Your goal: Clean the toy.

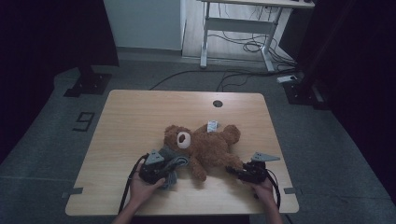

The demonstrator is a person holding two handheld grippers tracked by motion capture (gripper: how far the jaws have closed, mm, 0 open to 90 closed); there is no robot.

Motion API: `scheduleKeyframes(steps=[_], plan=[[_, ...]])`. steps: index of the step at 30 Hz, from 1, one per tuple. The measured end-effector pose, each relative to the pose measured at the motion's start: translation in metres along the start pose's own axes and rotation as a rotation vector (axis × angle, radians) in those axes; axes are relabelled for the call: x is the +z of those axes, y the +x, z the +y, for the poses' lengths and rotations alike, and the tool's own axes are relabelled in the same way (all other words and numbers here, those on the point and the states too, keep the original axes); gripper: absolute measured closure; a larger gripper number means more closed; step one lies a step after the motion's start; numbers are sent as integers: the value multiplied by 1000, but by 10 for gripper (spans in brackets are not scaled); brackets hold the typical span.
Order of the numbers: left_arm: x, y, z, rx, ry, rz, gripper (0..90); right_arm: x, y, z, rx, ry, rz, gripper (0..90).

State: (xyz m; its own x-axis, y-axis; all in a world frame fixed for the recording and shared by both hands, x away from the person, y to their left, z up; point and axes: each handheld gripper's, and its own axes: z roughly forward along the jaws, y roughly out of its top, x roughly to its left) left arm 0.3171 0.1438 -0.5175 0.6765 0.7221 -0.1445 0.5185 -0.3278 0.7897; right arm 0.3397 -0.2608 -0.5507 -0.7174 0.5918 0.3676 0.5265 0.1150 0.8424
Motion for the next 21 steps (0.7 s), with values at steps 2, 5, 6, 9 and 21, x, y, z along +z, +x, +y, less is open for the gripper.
scheduleKeyframes(steps=[2, 5, 6, 9, 21], plan=[[-5, 5, -3, -13, 0, 9, 768, 0, 0, 0, -1, 1, 1, 589], [-10, 10, -6, -24, -1, 21, 768, 0, 0, 0, -1, 0, 3, 589], [-12, 12, -6, -28, -1, 27, 768, 0, -1, 0, -2, 0, 3, 589], [-17, 19, -9, -40, 2, 48, 767, -1, 0, 0, -4, 1, 2, 589], [-42, 22, 4, -55, -87, 46, 766, -1, -2, -1, 0, -1, 7, 589]])
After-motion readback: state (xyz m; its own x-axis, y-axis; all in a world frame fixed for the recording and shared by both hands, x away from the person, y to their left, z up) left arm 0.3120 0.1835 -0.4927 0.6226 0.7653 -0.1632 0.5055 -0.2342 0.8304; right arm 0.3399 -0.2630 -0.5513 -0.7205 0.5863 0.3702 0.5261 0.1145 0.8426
